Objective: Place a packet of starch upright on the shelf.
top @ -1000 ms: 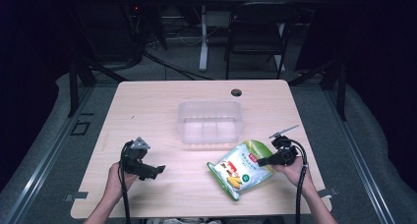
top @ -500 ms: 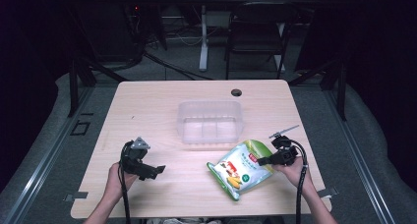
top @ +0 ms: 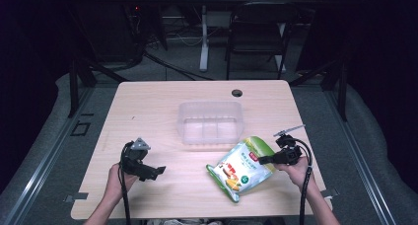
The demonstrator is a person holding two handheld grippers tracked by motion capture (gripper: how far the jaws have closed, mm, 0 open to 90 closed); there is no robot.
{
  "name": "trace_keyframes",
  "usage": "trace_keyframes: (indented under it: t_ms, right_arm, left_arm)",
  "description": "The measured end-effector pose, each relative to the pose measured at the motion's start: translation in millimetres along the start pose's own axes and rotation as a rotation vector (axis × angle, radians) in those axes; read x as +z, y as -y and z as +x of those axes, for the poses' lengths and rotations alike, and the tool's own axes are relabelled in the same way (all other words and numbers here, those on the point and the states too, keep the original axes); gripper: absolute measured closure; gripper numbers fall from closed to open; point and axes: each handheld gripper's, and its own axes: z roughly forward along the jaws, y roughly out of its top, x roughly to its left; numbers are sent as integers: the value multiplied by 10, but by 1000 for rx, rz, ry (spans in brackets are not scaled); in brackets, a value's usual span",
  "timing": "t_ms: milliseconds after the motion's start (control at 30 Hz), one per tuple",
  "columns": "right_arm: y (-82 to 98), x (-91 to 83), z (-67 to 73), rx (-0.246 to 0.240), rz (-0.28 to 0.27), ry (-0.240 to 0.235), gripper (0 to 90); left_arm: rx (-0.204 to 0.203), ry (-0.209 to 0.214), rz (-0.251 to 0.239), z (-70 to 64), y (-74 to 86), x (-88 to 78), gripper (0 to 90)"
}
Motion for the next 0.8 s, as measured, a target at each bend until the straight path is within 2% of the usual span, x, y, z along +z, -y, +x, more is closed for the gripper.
trace_keyframes:
  t_ms: [333,667,800]
  right_arm:
    - [-25,-142,102,-6,-55,-41,900]
    - [-33,-223,138,8,-90,-106,900]
    - [-51,-252,193,-3,-114,-137,900]
  left_arm:
    - [0,-2,1,3,1,-4,16]
    - [-2,-2,2,4,2,-2,16]
    - [0,-3,2,4,1,-1,16]
